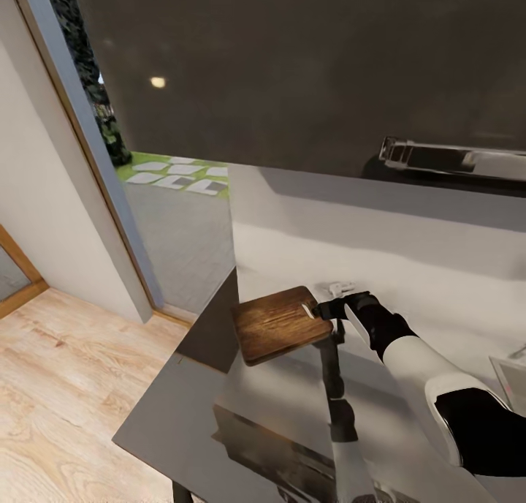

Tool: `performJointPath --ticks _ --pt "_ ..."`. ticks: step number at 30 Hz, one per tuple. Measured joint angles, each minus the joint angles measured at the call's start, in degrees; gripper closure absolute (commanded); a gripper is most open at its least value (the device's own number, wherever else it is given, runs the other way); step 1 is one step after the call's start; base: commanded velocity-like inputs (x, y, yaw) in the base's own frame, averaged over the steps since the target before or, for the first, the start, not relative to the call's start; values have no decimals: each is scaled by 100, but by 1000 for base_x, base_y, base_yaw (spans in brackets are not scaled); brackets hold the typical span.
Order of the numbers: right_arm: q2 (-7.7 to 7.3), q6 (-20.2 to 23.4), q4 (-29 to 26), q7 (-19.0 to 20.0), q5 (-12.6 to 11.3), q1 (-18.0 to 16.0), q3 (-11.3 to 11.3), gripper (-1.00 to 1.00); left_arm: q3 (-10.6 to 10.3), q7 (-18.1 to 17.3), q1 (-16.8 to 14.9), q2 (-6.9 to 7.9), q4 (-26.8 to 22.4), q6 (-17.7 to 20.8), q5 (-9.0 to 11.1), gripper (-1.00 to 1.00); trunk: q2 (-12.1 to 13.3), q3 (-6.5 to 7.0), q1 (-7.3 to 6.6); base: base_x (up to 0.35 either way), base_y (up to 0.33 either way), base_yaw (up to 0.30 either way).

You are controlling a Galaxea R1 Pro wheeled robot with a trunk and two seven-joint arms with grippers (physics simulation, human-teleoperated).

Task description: In the kitchen, take the Vidalia onion out of the sink, dice it on the chopping board with the paring knife, put the diced onion into the bowl on the countertop, then place both the paring knife and the chopping board into the sink.

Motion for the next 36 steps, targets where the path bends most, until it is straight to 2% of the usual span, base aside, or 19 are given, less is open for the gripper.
performJointPath --ticks 20,21,28,36 --pt "0 0 0 3 0 0 0 -100 1 0 0 -2 0 0 0 -100 0 -80 0 0 0 0" --pt "0 0 0 2 0 2 0 100 1 0 0 -1 0 0 0 -100 0 -80 0 0 0 0" --pt "-2 1 -3 -7 68 -3 -6 100 0 0 1 0 0 0 0 -100 -2 -80 0 0 0 0" --pt "0 7 -3 -1 9 -2 -3 100 -2 0 0 -3 0 0 0 -100 -1 -80 0 0 0 0"
